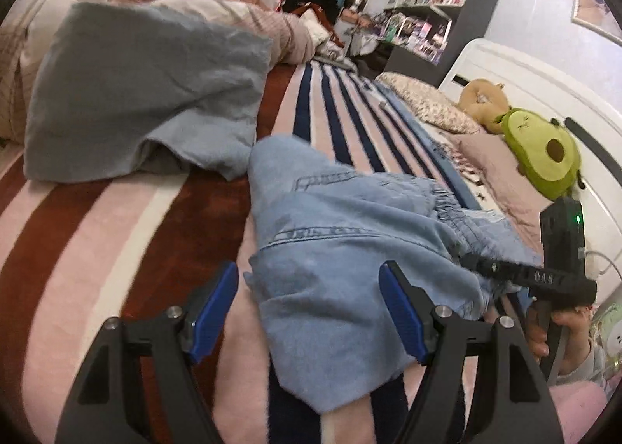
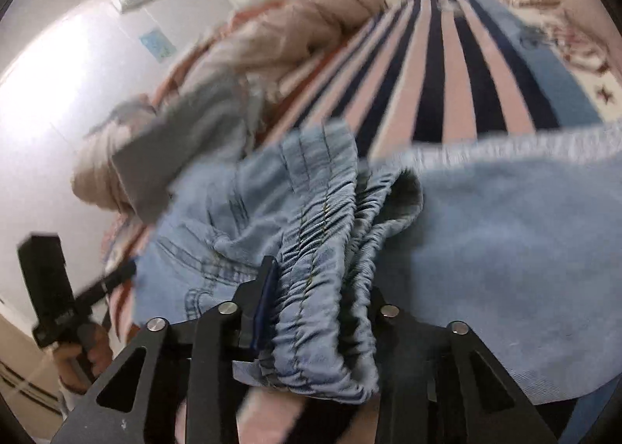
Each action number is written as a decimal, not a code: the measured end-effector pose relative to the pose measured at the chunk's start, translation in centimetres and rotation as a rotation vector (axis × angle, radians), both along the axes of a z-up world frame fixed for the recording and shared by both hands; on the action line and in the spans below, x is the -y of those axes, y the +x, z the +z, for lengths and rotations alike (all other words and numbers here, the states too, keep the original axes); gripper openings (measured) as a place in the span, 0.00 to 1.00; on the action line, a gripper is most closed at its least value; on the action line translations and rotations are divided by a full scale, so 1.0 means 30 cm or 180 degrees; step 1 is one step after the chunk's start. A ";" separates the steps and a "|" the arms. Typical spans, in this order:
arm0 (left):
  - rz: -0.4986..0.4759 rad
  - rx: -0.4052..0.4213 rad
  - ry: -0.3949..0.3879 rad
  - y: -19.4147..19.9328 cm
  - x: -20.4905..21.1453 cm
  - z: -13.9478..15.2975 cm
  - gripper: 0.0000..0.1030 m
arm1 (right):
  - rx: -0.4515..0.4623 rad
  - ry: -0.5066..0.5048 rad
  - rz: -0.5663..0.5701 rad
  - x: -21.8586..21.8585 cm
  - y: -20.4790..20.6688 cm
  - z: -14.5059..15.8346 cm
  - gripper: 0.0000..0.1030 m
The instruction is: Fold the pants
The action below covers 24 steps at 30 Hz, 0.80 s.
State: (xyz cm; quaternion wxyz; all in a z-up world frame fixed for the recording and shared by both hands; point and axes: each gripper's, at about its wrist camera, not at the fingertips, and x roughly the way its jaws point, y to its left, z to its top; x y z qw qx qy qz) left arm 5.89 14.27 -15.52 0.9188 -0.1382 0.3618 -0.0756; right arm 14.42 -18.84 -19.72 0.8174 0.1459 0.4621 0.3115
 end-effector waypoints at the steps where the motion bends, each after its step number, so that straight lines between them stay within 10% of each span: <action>1: 0.0012 -0.0042 -0.0007 0.010 0.011 -0.008 0.69 | -0.0030 0.0040 -0.0001 0.006 0.001 -0.009 0.34; 10: 0.0127 0.0056 0.0120 -0.008 0.040 0.063 0.69 | 0.0301 -0.0082 -0.0489 0.274 -0.070 0.117 0.70; 24: 0.0092 0.0126 0.0160 0.021 0.132 0.137 0.69 | -0.0283 0.0193 -0.1262 0.643 -0.147 -0.016 0.73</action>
